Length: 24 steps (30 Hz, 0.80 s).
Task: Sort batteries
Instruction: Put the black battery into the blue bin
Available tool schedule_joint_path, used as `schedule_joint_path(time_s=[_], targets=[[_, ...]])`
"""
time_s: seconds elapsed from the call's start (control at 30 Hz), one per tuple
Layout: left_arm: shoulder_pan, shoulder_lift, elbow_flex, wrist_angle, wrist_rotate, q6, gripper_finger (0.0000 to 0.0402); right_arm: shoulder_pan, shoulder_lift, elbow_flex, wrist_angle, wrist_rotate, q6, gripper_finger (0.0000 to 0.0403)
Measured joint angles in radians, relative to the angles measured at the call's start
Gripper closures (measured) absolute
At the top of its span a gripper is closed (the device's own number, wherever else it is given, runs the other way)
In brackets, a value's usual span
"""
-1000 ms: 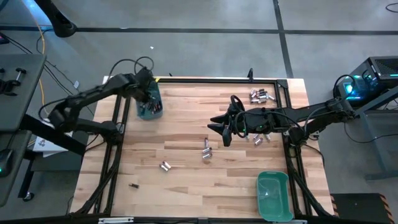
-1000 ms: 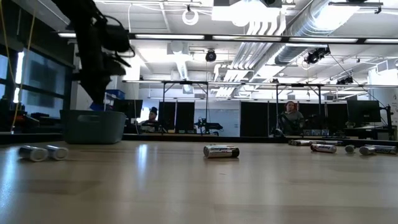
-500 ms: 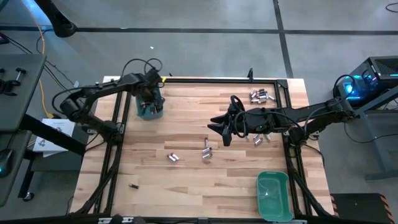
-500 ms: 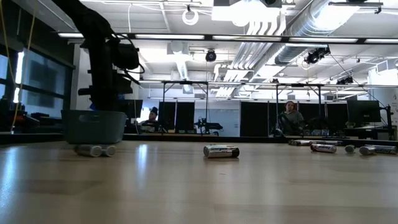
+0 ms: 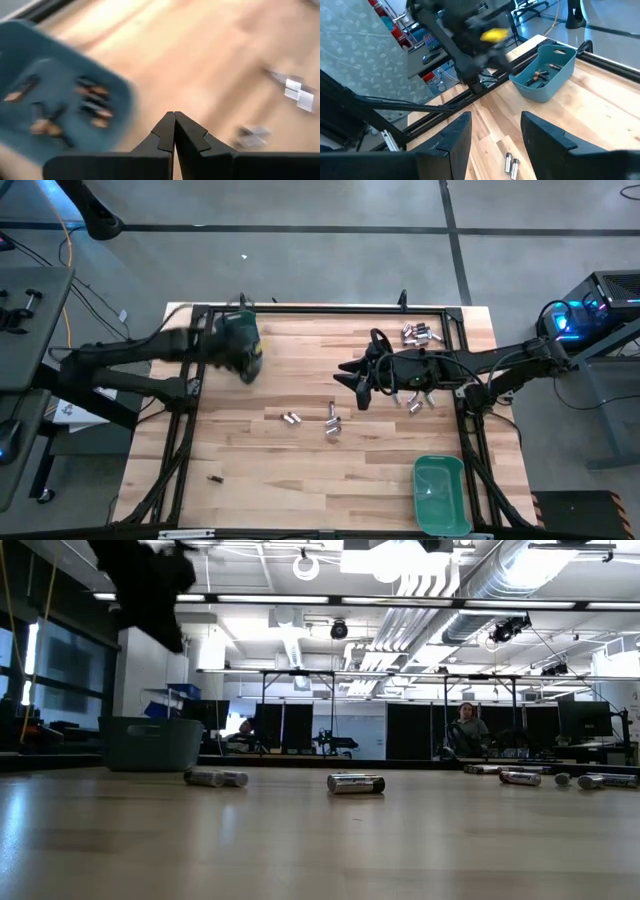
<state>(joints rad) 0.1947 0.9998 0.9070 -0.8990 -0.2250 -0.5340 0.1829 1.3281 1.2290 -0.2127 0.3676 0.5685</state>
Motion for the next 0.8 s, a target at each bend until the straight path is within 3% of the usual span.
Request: schedule_joint_path(time_s=[0.13, 0.33, 0.63, 0.8], targets=[[-0.327, 0.002, 0.000, -0.020, -0.073, -0.142, 0.0401, 0.000, 0.000, 0.000, 0.000, 0.000, -0.026, 0.0238], [-0.708, 0.139, 0.014, -0.044, -0.030, -0.276, 0.0401, 0.000, 0.000, 0.000, 0.000, -0.002, -0.033, 0.0238], [-0.977, 0.376, 0.063, -0.129, 0.215, -0.461, 0.0400, 0.000, 0.000, 0.000, -0.003, -0.045, -0.052, 0.0238], [-1.058, 0.433, 0.063, -0.097, 0.311, -0.417, 0.0361, 0.000, 0.000, 0.000, -0.008, -0.045, -0.053, 0.0238]])
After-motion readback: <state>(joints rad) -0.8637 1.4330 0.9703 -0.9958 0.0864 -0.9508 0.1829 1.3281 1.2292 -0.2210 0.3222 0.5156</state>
